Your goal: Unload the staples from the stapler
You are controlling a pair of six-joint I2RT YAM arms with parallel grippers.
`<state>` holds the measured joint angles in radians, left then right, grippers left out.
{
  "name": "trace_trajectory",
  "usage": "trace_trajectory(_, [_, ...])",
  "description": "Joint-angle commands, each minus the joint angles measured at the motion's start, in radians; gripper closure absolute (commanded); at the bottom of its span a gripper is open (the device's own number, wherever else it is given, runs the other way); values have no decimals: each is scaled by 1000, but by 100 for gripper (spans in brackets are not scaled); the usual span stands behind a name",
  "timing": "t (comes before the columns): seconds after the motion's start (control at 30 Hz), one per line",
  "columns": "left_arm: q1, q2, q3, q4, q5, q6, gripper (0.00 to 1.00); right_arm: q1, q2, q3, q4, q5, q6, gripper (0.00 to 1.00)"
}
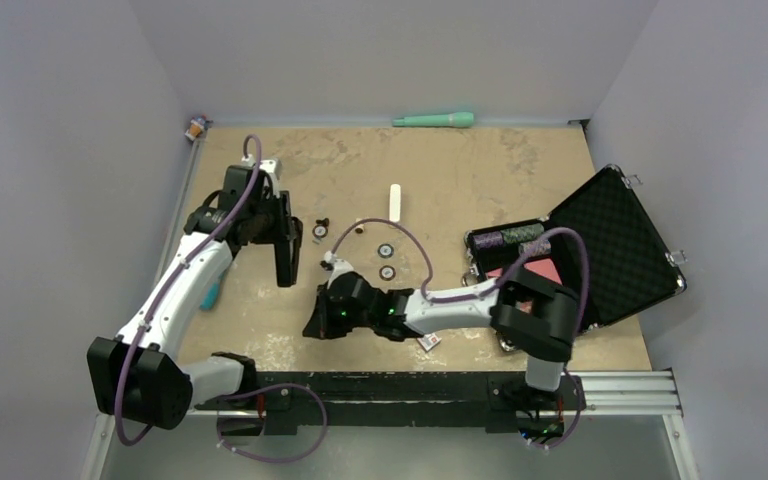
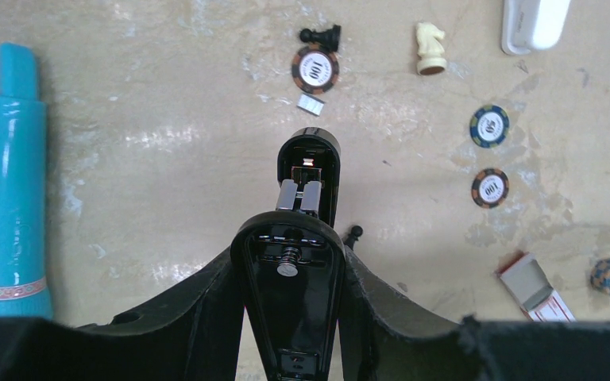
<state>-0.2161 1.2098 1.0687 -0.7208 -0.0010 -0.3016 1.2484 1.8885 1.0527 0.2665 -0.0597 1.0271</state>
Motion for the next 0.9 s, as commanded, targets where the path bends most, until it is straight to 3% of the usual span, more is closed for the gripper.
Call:
trace_trajectory(0.0, [3,-6,27,-22,168,6,100,-17,-263,-35,-60,181,-31,100])
trace_trajectory(0.13, [0,-80,-1,-47,301,-33,100,-59,-414,-22,-175,284,-72,98])
trace_trajectory(0.2, [0,-121,-10,-63,325,-46,100,-89,-470,-20,-181,297,-96,75])
trace_trajectory(0.23, [-2,-137,-10,-76,341,-48,100,-103,-480,-16,-180,297,-107,69])
trace_trajectory(0.3, [-4,-162,-10,-93,394,-48,100,-131,-488,3,-185,292,-119,66])
trace_trajectory(0.63, [-35,-235,-9,-130,475,-49,100,-185,-381,155,-170,209,-159,84])
trace_trajectory(0.87, [-36,-248,-8,-130,493,-57,100,-185,-338,153,-143,183,-144,94])
